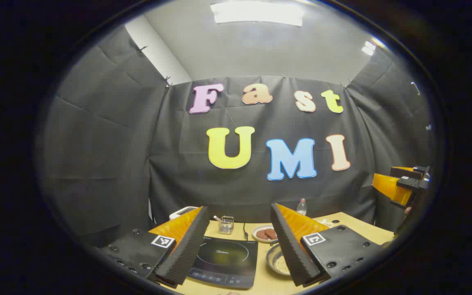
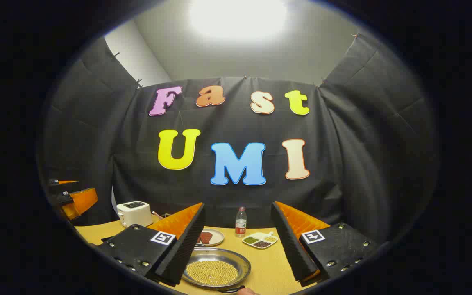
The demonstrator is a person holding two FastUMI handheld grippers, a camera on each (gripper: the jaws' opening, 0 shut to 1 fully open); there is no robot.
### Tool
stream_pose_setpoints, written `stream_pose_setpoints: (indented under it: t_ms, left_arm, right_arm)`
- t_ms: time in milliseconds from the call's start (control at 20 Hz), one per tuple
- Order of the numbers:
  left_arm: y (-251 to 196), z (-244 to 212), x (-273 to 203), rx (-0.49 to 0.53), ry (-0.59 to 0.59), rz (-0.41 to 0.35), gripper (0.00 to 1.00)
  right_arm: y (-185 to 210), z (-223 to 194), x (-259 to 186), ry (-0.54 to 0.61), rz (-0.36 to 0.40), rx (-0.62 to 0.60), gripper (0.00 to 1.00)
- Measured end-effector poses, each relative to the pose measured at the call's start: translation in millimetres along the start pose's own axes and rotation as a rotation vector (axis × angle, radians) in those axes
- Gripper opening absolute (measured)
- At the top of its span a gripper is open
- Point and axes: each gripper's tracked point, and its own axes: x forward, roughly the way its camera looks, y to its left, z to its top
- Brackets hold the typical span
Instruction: First push the handle of the pot to place it horizontally, then grasp the pot with both hands and set it on the induction cooktop.
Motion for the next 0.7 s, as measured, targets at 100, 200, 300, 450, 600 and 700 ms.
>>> stream_pose_setpoints:
  t_ms: [100, 200, 300, 450, 600, 700]
  left_arm:
    - [-2.9, -0.7, 2.7, 0.011, 0.005, -0.015, 0.98]
    - [-5.9, 1.9, 7.2, 0.010, -0.002, -0.024, 0.95]
    - [-12.1, 7.8, 8.5, -0.016, -0.010, -0.044, 0.94]
    - [-12.3, 16.2, 10.4, -0.014, -0.034, -0.062, 0.93]
    - [-6.5, 18.7, 8.6, 0.002, -0.046, -0.062, 0.97]
    - [-2.3, 17.5, 7.1, -0.007, -0.044, -0.063, 0.93]
  right_arm:
    - [1.0, -3.5, -2.0, 0.008, -0.004, 0.001, 0.96]
    - [0.5, -8.6, -4.8, 0.025, -0.005, 0.005, 0.96]
    - [-3.1, -7.6, -7.5, 0.028, -0.011, 0.005, 0.96]
    - [-7.7, -12.7, -9.3, 0.048, -0.030, 0.026, 0.96]
    - [-13.8, -13.0, -9.6, 0.058, -0.060, 0.037, 0.96]
    - [-17.0, -12.4, -11.5, 0.059, -0.078, 0.035, 0.96]
